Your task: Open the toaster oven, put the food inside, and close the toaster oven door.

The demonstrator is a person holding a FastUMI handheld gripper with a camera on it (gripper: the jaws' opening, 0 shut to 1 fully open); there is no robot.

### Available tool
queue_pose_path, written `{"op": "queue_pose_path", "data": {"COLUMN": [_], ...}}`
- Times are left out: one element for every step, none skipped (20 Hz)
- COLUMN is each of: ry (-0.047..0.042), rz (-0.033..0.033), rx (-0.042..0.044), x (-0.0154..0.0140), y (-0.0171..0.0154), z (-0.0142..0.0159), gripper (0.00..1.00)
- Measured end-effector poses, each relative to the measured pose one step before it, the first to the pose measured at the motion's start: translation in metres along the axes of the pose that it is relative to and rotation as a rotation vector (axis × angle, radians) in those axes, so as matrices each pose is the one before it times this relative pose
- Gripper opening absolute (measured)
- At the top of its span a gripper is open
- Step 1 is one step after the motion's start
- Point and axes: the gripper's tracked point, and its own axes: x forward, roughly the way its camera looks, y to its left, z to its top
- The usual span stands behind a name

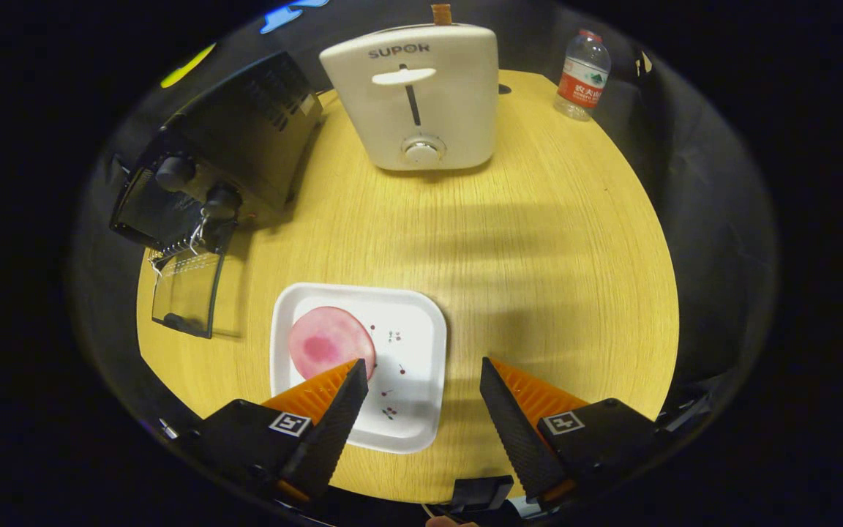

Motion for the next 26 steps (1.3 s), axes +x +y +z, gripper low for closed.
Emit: {"op": "queue_pose_path", "data": {"ry": [0.01282, 0.01369, 0.01912, -0.0257, -0.00367, -0.00052, 0.00049, 0.00073, 0.00483, -0.00172, 0.01925, 0.00048, 0.0213, 0.00664, 0.01458, 0.01368, 0.01977, 0.01762, 0.01382, 0.00689, 0.00003, -0.00806, -0.01733, -0.01682, -0.00397, 0.00169], "rz": [0.00105, 0.00623, -0.00736, -0.01922, -0.01303, -0.0182, -0.03077, -0.01508, -0.00156, -0.00747, 0.01981, -0.00438, 0.00107, -0.00253, -0.0052, 0.00204, 0.00492, -0.02564, -0.00269, 0.00504, 0.00524, 0.00364, 0.00068, -0.00079, 0.00046, 0.00046], "rx": [0.01134, 0.00815, 0.00642, -0.00537, -0.01206, -0.00989, -0.01489, -0.01005, -0.00236, 0.00113, 0.0179, 0.01648, 0.01335, 0.0131, -0.00254, 0.00834, 0.00948, 0.03214, 0.05591, 0.01749, 0.00004, -0.0213, -0.02724, -0.02547, -0.02236, -0.01214], "x": [0.00231, 0.00231, 0.00253, 0.00191, 0.00039, -0.00016, 0.00294, -0.00087, -0.00111, 0.00268, -0.00191, 0.00158, -0.00141, 0.00056, -0.00006, 0.00324, -0.00375, 0.00103, -0.00589, 0.00409, -0.00254, 0.00481, 0.0009, -0.00498, -0.00025, 0.00224], "y": [-0.00029, 0.00175, 0.00043, -0.00211, 0.00003, 0.00005, -0.00261, -0.00099, 0.00197, 0.00057, 0.0054, 0.00051, 0.00068, 0.0002, -0.00052, -0.00178, 0.00037, -0.00873, -0.00176, 0.00025, 0.00003, 0.00014, -0.00219, 0.00221, -0.00006, 0.00059], "z": [-0.00262, -0.00459, -0.00462, 0.00453, 0.00094, -0.00176, 0.0001, -0.00075, 0.00113, -0.00027, 0.00157, -0.00171, -0.00028, 0.00067, -0.00141, 0.00089, -0.00013, 0.00095, 0.00046, -0.00007, 0.00002, 0.00002, 0.00076, 0.00019, -0.00184, -0.00189], "gripper": [0.99, 0.99, 0.95, 0.92, 0.88, 0.85, 0.82, 0.78, 0.75, 0.71, 0.68, 0.64, 0.61, 0.57, 0.52, 0.48, 0.43, 0.43, 0.29, 0.16, 0.15, 0.11, 0.07, 0.05, 0.03, 0.02]}}
